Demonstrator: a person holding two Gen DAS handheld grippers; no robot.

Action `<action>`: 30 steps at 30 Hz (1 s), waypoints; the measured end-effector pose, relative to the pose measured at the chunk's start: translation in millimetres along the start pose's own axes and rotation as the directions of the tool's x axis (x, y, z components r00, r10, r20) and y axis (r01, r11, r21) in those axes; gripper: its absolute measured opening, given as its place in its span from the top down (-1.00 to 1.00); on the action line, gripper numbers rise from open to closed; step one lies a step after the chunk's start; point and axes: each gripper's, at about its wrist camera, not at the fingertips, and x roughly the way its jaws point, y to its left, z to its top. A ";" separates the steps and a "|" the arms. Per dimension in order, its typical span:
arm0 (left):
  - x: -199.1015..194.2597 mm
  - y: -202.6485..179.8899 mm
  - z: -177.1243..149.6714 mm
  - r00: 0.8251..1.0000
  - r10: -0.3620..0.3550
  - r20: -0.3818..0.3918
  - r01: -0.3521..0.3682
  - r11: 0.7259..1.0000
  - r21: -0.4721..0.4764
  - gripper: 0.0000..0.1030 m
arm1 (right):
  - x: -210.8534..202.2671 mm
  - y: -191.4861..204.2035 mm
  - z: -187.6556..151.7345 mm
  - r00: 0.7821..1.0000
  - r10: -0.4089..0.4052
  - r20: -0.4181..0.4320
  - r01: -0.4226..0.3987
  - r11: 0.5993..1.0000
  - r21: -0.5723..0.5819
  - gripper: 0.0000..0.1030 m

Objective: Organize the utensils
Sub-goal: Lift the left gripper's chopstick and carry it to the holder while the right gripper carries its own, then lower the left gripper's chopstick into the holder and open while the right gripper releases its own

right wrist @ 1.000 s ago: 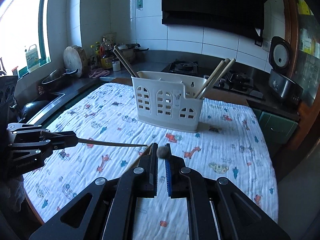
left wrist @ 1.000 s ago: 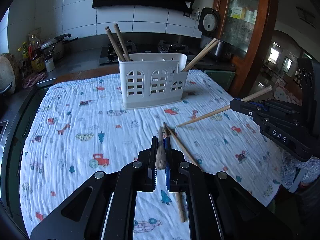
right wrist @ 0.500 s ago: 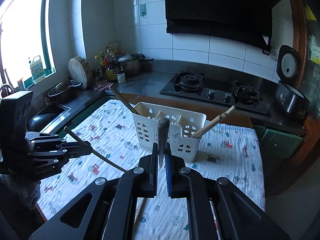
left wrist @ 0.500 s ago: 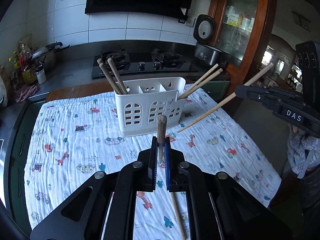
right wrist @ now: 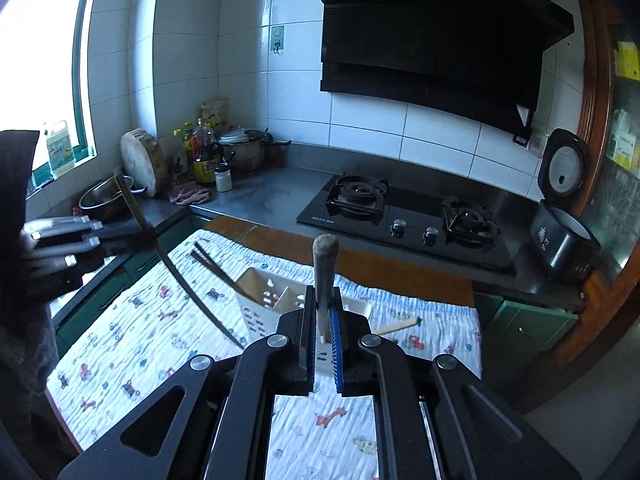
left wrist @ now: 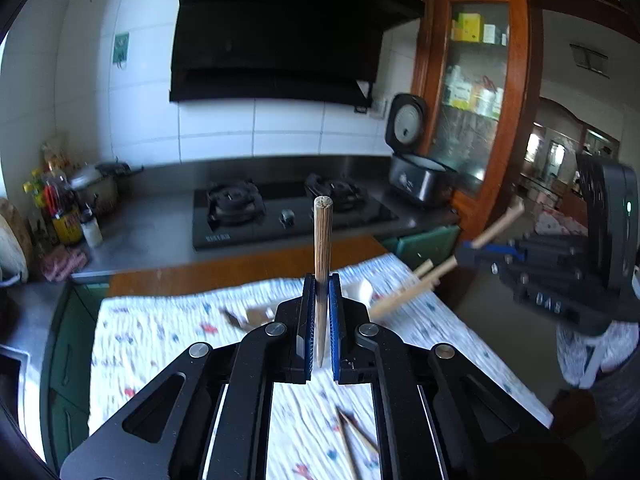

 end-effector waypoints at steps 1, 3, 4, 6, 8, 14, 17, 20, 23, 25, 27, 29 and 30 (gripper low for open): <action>2.6 1.9 7.1 1.000 0.020 0.014 -0.020 1.000 -0.002 0.90 | 3.5 -2.3 1.6 1.000 -0.001 -0.004 0.001 1.000 0.005 0.87; 9.4 7.7 16.9 0.999 0.025 0.025 -0.024 0.999 -0.030 0.90 | 11.1 -6.6 3.8 1.000 -0.011 -0.010 0.011 1.000 0.012 0.87; 14.9 11.3 20.8 0.999 0.027 0.030 -0.026 0.999 -0.041 0.90 | 15.9 -9.5 5.1 1.000 -0.012 -0.015 0.012 1.000 0.019 0.87; 24.3 13.7 24.1 0.997 0.066 0.038 -0.065 0.997 -0.041 0.90 | 24.9 -15.0 6.7 1.000 -0.013 -0.026 0.014 0.999 0.030 0.87; 36.6 19.3 24.8 0.998 0.061 0.033 -0.059 0.996 -0.060 0.89 | 33.8 -18.9 6.5 0.999 -0.015 -0.038 0.016 0.999 0.038 0.87; 70.4 35.4 18.2 0.997 0.072 -0.013 -0.073 0.991 -0.109 0.90 | 56.4 -25.0 1.0 0.998 -0.001 -0.069 0.005 0.999 0.050 0.87; 84.3 41.9 11.1 0.996 0.069 -0.051 -0.075 0.990 -0.123 0.90 | 65.1 -23.8 -1.1 0.996 0.006 -0.088 -0.002 0.999 0.046 0.87; 95.6 47.2 4.2 0.994 0.060 -0.091 -0.072 0.988 -0.135 0.90 | 73.5 -22.8 -4.7 0.994 0.011 -0.110 -0.006 0.999 0.044 0.87; 106.8 49.8 -1.9 0.990 0.061 -0.125 -0.078 0.988 -0.134 0.90 | 82.0 -22.1 -7.5 0.992 0.014 -0.128 -0.008 0.999 0.042 0.87; 112.0 51.6 -6.4 0.988 0.062 -0.144 -0.082 0.987 -0.136 0.89 | 86.3 -21.3 -10.4 0.990 0.015 -0.139 -0.010 0.999 0.043 0.87; 116.5 53.5 -10.4 0.985 0.062 -0.159 -0.084 0.987 -0.140 0.89 | 91.0 -21.5 -13.1 0.988 0.018 -0.150 -0.011 0.999 0.044 0.87; 119.9 56.0 -13.7 0.984 0.055 -0.170 -0.081 0.985 -0.152 0.89 | 94.3 -21.2 -15.0 0.987 0.017 -0.158 -0.010 0.999 0.046 0.87; 121.7 57.0 -15.4 0.983 0.051 -0.177 -0.079 0.984 -0.159 0.89 | 95.7 -21.1 -15.8 0.987 0.017 -0.162 -0.010 0.999 0.048 0.87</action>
